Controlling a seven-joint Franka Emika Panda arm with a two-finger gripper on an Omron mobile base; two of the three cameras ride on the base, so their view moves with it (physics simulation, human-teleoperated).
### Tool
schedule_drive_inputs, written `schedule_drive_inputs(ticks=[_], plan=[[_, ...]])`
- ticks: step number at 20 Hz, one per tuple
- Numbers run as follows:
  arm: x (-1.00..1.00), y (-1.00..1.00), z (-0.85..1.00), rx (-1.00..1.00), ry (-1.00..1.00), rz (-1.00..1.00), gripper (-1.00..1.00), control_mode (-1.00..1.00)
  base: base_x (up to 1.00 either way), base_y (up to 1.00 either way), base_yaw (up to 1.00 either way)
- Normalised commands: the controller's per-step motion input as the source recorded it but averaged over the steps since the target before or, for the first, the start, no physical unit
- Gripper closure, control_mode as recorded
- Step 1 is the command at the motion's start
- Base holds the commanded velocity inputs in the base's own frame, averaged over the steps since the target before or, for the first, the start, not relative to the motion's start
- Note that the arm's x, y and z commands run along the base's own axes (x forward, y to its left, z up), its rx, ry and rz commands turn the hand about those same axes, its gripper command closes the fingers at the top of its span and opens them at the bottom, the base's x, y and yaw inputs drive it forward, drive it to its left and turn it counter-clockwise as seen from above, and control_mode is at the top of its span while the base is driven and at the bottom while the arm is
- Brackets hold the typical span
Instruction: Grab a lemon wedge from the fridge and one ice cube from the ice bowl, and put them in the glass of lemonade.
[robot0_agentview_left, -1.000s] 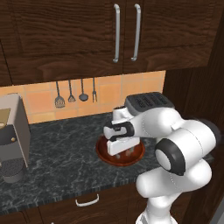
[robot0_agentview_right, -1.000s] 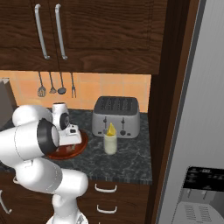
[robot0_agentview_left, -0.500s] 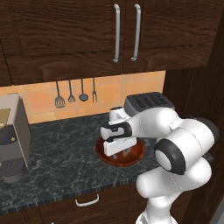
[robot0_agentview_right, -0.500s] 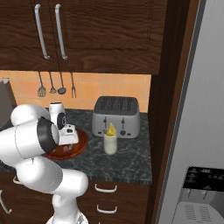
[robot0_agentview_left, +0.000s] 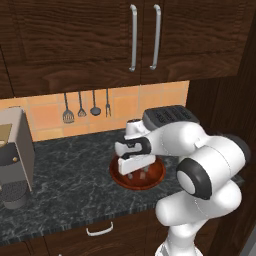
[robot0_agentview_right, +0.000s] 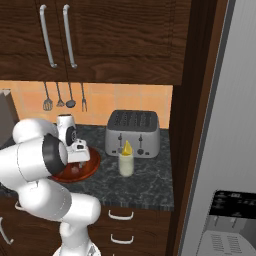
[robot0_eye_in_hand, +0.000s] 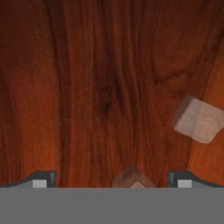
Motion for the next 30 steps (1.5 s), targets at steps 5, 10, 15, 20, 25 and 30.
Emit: schedule_drive_inputs(ticks=[5, 10, 15, 20, 25, 30], plan=[[0.0, -0.05, 0.0, 0.1, -0.04, 0.0, -1.0, -1.0, 0.0, 0.0, 0.0], [0.0, -0.06, 0.0, 0.05, -0.07, 0.0, -1.0, -1.0, 0.0, 0.0, 0.0], [0.0, 0.0, 0.0, 0.0, -0.03, 0.0, -1.0, -1.0, 0.0, 0.0, 0.0], [-0.01, -0.02, -0.02, 0.0, -0.05, 0.0, -1.0, -1.0, 0.0, 0.0, 0.0], [0.0, 0.0, -0.03, 0.0, -0.03, 0.0, -1.0, -1.0, 0.0, 0.0, 0.0], [-0.05, 0.0, 0.0, 0.0, -0.01, 0.0, -1.0, -1.0, 0.0, 0.0, 0.0]])
